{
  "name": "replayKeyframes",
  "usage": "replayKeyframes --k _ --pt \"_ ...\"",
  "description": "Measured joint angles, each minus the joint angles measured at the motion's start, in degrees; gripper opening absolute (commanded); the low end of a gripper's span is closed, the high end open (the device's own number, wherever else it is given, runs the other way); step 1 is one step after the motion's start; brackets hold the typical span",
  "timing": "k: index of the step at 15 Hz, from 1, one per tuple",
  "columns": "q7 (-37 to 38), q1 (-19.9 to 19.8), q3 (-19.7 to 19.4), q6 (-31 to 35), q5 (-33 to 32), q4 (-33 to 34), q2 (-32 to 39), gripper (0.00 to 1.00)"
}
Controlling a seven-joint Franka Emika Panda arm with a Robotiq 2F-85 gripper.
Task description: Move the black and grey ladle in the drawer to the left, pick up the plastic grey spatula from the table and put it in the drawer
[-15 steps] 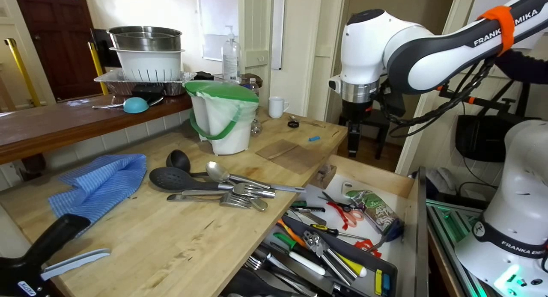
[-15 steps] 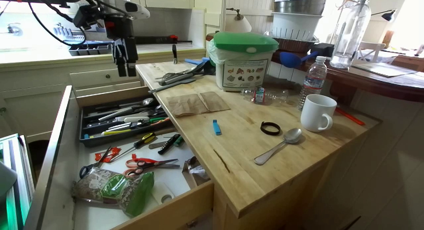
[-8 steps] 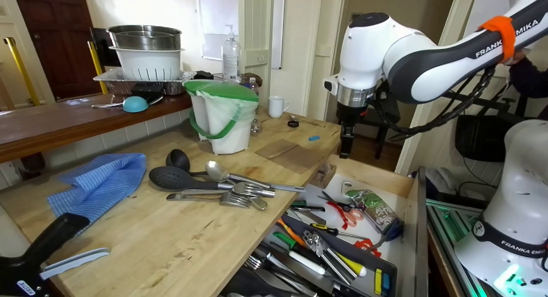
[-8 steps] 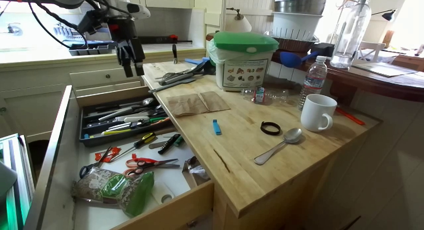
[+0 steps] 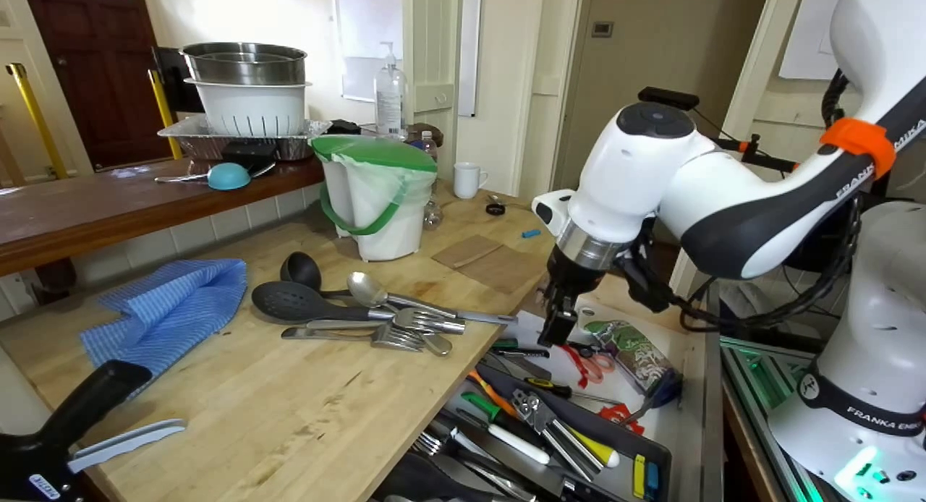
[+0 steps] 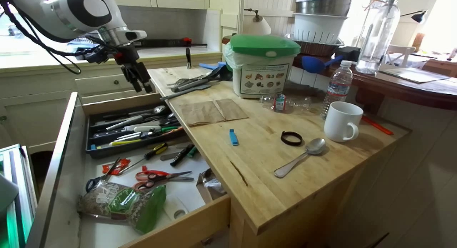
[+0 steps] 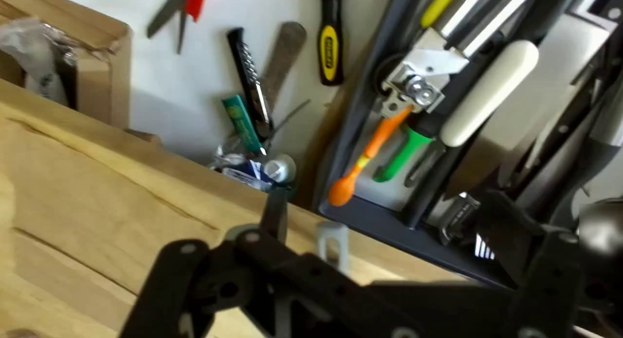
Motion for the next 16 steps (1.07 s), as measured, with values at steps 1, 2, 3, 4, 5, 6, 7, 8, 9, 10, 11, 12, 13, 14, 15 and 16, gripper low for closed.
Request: replayKeyframes --k 1,2,3,4,5,6,7,8,9,10,11,12,13,14,15,16 --pt "3.66 0.02 1.14 3.16 -2.29 0.27 2.04 1.00" --pt "7.36 -0.02 2.17 5.74 -4.85 0.88 4.13 1.00" --pt "11.26 -0.06 3.02 7.91 -7.61 1.74 6.28 1.00" --pt "15.16 -0.05 3.65 9.58 -10.35 2.86 8.44 1.00" --pt "18.79 -0.04 4.01 10.99 -13.06 4.15 10.62 1.00" --pt "22.12 -0.01 4.07 12.37 -15.83 5.60 12.86 1.00" --pt "24.84 -0.01 3.90 13.94 -18.38 7.23 15.31 1.00" --pt "26.64 -0.01 3.57 15.48 -20.47 8.81 17.58 1.00" --pt "27.30 -0.01 3.16 16.62 -22.73 10.62 19.92 1.00" --pt "27.37 -0.09 2.98 16.83 -23.10 11.82 21.52 1.00" --pt "27.30 -0.16 2.97 16.83 -23.07 11.96 21.86 1.00" --pt "27.30 -0.15 2.99 16.83 -23.07 11.87 21.66 1.00" --pt "27.30 -0.12 3.03 16.83 -23.07 11.71 21.30 1.00" --pt "27.30 -0.11 3.09 16.83 -23.07 11.62 21.04 1.00" --pt "27.30 -0.11 3.08 16.83 -23.07 11.61 20.91 1.00" --pt "27.30 -0.11 3.08 16.83 -23.07 11.59 20.85 1.00"
